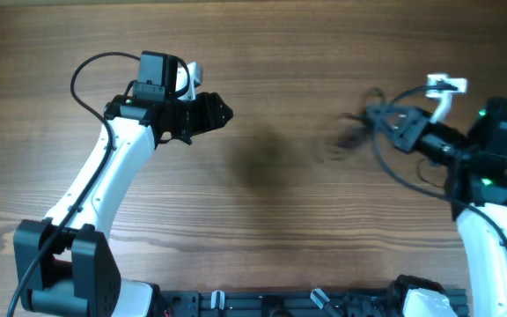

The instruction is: Untangle cables

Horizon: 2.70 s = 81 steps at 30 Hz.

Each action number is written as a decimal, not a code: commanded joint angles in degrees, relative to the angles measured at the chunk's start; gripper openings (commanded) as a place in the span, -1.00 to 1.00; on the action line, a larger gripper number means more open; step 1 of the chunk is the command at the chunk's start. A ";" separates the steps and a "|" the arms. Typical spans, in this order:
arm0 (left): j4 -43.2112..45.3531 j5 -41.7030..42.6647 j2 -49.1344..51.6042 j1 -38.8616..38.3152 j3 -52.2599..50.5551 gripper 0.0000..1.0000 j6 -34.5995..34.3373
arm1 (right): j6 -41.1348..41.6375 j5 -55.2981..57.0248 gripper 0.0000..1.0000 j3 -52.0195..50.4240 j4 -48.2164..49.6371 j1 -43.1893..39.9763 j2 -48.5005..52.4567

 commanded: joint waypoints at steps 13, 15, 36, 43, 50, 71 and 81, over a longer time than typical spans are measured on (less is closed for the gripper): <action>-0.22 -0.48 -0.68 -0.94 -0.04 1.00 0.07 | 6.78 47.78 0.99 0.24 -18.67 18.27 0.44; -0.22 -0.50 -0.68 -1.88 -0.04 1.00 0.07 | 6.45 48.76 0.99 0.24 -20.00 18.27 0.46; 0.66 -11.04 7.15 -14.73 -0.04 0.58 -7.45 | 6.01 28.46 -0.02 0.24 8.20 27.21 33.68; 0.68 -11.02 14.47 -14.86 -0.04 -0.36 -9.20 | 5.40 22.10 -0.91 0.50 10.88 26.34 33.59; 0.66 -11.10 19.10 -15.30 -0.04 -0.92 -8.44 | 4.15 11.41 -0.91 1.70 10.62 20.55 24.90; -8.83 -25.79 13.05 5.84 -0.02 -0.92 -6.32 | -1.29 32.76 -0.91 6.34 -17.62 -13.86 -10.56; -8.81 -25.88 4.96 18.62 -0.02 -0.92 -10.03 | 3.58 58.21 -0.91 6.34 -31.89 -17.49 -5.46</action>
